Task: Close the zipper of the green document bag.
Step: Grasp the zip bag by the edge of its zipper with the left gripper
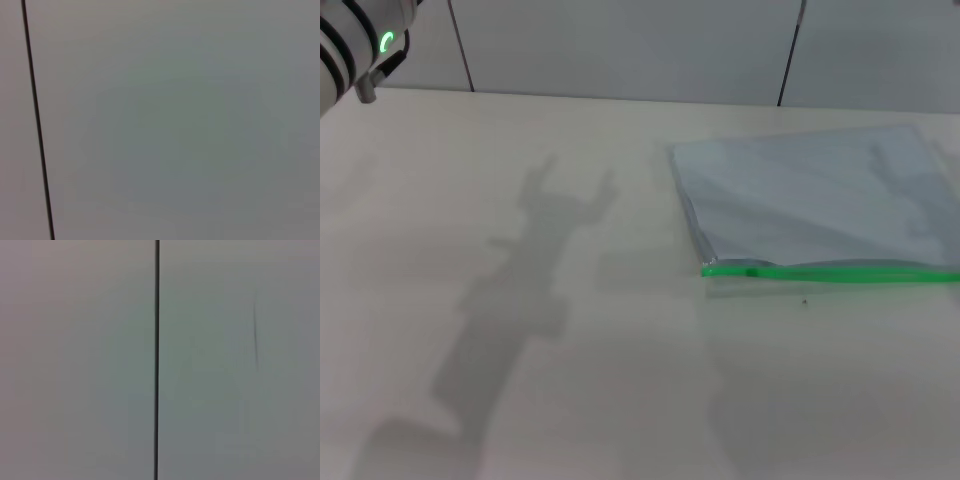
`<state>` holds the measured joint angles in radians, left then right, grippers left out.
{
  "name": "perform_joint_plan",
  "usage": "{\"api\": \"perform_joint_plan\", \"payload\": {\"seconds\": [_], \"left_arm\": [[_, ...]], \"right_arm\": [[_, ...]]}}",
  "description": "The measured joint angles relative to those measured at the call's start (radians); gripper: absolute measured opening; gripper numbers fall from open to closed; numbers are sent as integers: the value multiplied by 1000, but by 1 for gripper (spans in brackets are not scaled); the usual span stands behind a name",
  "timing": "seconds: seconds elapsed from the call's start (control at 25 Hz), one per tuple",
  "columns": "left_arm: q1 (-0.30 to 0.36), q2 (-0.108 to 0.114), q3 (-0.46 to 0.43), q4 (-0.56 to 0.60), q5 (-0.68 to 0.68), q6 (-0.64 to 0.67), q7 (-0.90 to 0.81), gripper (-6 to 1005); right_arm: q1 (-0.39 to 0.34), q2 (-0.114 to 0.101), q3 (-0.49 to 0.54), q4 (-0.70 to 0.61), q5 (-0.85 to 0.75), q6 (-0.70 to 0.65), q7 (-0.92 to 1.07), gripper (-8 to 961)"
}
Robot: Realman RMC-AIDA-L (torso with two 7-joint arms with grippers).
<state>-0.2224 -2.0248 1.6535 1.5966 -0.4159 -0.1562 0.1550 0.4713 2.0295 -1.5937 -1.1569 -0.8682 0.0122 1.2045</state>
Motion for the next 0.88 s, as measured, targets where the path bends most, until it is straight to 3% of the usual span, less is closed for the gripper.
{"api": "perform_joint_plan", "payload": {"seconds": [0.64, 0.76, 0.88], "left_arm": [[3, 0, 0, -10, -4, 19, 0, 861], [-14, 13, 17, 1, 2, -37, 32, 862], [-51, 27, 42, 29, -2, -186, 122, 863]], "right_arm": [[6, 0, 0, 12, 0, 0, 3, 894], [6, 0, 0, 11, 0, 0, 4, 894], [6, 0, 0, 11, 0, 0, 4, 894]]}}
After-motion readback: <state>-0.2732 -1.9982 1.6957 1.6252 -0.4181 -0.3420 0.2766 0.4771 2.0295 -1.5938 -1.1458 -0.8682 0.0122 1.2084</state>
